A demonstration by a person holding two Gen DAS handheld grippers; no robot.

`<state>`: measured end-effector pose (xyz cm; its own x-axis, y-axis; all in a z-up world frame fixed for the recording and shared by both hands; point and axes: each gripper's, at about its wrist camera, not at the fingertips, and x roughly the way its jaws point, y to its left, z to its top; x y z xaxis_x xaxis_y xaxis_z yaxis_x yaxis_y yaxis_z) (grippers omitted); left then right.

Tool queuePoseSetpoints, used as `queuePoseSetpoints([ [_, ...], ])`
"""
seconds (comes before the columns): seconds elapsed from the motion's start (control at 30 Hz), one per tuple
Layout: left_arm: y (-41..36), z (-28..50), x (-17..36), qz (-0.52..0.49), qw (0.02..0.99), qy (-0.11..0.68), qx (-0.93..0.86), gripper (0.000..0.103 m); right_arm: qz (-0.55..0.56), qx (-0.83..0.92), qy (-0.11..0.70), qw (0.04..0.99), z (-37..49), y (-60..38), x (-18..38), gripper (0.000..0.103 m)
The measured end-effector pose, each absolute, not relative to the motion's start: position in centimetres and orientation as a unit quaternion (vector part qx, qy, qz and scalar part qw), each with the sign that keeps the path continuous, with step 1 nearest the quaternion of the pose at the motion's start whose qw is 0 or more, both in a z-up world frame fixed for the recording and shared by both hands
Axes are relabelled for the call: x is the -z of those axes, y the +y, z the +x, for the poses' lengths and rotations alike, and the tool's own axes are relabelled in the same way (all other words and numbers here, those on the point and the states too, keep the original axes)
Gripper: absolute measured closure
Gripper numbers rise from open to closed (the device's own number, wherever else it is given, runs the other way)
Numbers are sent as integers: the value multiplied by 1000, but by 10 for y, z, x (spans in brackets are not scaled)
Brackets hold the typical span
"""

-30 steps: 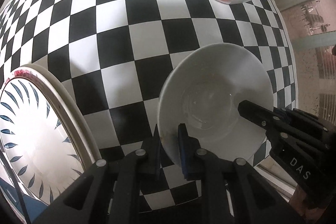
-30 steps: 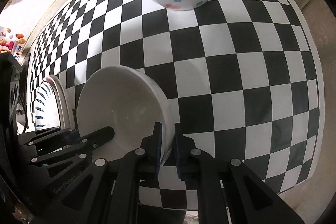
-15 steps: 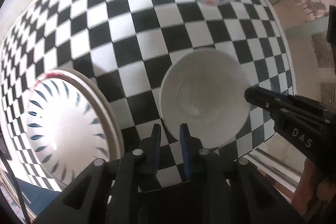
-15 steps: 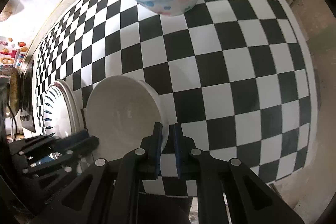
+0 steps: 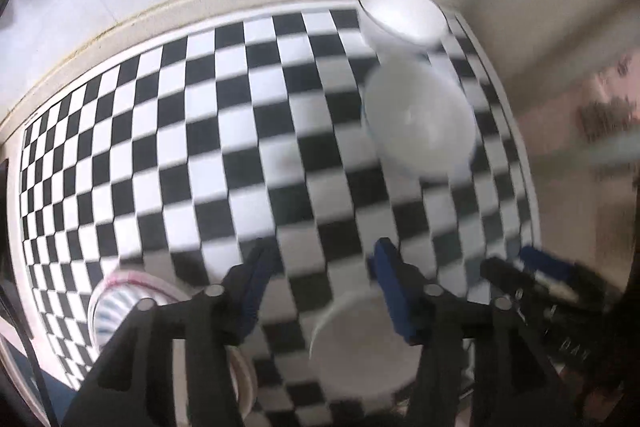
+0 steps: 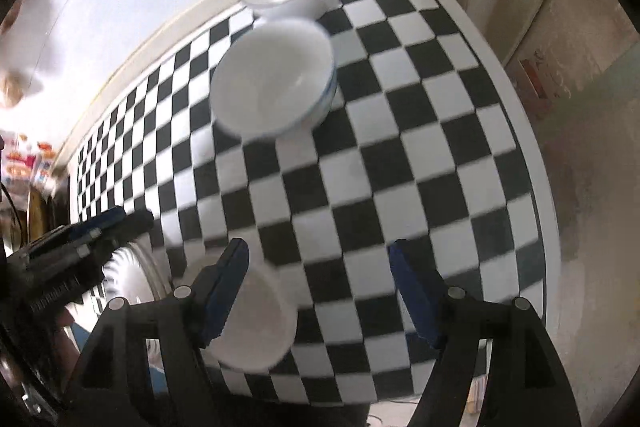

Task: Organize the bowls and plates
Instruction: 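Lower the white bowl onto the cloth and open both grippers, then reach both grippers to a second white bowl and grip its rim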

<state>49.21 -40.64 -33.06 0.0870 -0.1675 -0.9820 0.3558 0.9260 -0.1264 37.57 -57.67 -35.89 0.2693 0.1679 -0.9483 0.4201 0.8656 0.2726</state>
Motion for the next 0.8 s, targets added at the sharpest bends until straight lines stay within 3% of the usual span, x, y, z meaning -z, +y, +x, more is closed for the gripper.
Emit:
queuePoseSetpoints([
  [0.5, -451, 581, 400, 25, 671, 715, 198, 52, 332, 100, 587, 732, 458, -649, 423, 28],
  [0.8, -442, 626, 382, -81, 682, 699, 200, 53, 396, 85, 526, 748, 508, -693, 399, 28],
])
